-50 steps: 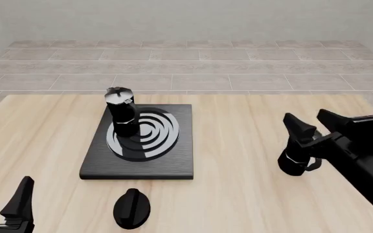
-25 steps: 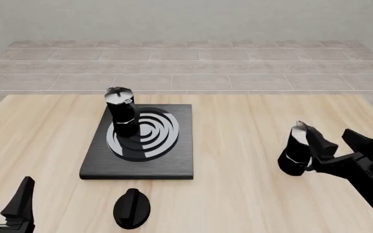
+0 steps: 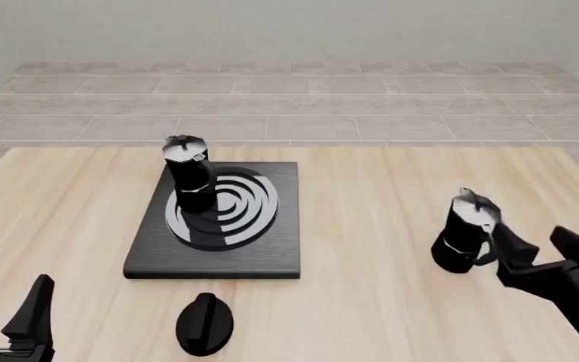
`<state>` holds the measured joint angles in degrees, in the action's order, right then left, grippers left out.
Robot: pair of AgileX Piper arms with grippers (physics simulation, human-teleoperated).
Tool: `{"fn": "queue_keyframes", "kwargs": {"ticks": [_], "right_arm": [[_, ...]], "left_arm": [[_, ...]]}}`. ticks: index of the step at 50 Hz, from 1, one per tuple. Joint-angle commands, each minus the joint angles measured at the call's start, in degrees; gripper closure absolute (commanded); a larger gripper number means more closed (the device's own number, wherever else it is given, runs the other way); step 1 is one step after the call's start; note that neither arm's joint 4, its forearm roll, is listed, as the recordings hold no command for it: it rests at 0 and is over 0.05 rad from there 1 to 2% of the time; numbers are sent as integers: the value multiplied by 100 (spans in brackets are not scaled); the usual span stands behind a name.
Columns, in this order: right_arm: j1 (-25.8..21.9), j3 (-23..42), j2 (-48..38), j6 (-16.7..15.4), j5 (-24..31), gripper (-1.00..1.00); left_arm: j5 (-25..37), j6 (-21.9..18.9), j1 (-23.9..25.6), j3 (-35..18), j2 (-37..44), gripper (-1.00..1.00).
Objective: Put both moka pots on the stove.
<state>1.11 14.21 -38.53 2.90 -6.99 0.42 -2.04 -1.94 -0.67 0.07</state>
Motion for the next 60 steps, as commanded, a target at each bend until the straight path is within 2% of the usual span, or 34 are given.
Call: {"fn": "queue_keyframes", "kwargs": {"ticks": [1,26,31,37,38,40,49,52,53,54,58,60], "right_arm": [[119,-135,69,-10,61,-100],[99,-96,34,-15,127,-100],[81,111,-70,100,328,-100],[113,310,-29,47,530,-100],[124,335,-138,-187,522,-100],[119,388,-156,-31,575,-100],[180,781,-506,-289,869,-100],[153,925,-570,-288,1012,-100],[166,976,-587,-382,1068,-100],[143,1013,-635,-328,1109,-100],[142,1153,-748,-455,1228,-100],[139,1245,-842,-392,1321,-100]], "left_arm": [[2,-5,-2,1,0,-100],[-31,-29,0,29,-1,-100],[-3,-45,8,8,2,-100],[8,-53,8,5,1,-100],[17,-56,9,-5,1,-100],[20,-68,16,-6,4,-100],[4,-83,16,20,3,-100],[-16,-86,15,42,1,-100],[-10,-88,16,33,0,-100],[-6,-87,14,29,0,-100],[16,-89,10,7,1,-100],[14,-88,4,6,-1,-100]]}}
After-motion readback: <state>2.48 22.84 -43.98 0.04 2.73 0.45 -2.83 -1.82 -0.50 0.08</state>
